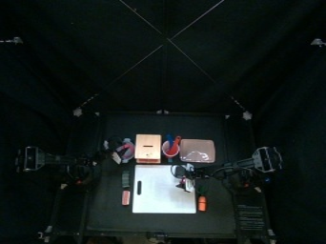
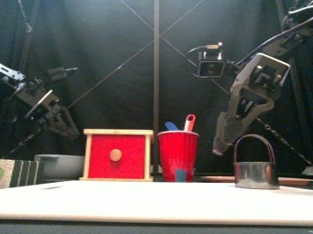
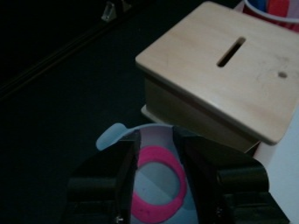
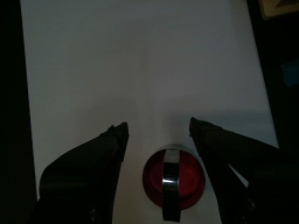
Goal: Get the cutter from the drawer then cut the dough then place the extra dough in the bowl
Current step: Place the extra dough in the bowl
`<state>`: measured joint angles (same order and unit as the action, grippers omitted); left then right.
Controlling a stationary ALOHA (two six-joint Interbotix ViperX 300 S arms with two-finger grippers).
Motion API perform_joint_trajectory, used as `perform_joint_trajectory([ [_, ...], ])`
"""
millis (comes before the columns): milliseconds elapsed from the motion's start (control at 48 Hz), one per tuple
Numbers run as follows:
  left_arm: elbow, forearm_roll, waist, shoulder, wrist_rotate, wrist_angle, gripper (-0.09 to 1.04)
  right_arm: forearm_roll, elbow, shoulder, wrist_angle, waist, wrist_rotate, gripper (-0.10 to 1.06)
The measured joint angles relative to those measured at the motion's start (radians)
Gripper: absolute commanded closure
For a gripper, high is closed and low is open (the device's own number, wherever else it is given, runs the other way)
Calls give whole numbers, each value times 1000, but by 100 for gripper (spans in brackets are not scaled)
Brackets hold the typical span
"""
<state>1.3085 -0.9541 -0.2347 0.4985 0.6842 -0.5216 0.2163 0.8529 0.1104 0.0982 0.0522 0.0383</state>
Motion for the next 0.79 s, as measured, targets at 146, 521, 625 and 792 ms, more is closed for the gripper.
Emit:
perform_joint_trajectory([
  [146, -21, 0, 28, 72, -26, -2, 20, -9, -17, 0, -5, 0, 0, 6],
  [521, -101, 229, 281, 38, -86, -15, 26, -63, -46, 0, -238, -18, -2, 6],
  [625, -121, 279, 341, 37, -120, -44, 28, -67, -46, 0, -311, -18, -2, 6],
  [792, -127, 365, 410, 37, -178, -95, 28, -66, -44, 0, -362, -18, -2, 6],
])
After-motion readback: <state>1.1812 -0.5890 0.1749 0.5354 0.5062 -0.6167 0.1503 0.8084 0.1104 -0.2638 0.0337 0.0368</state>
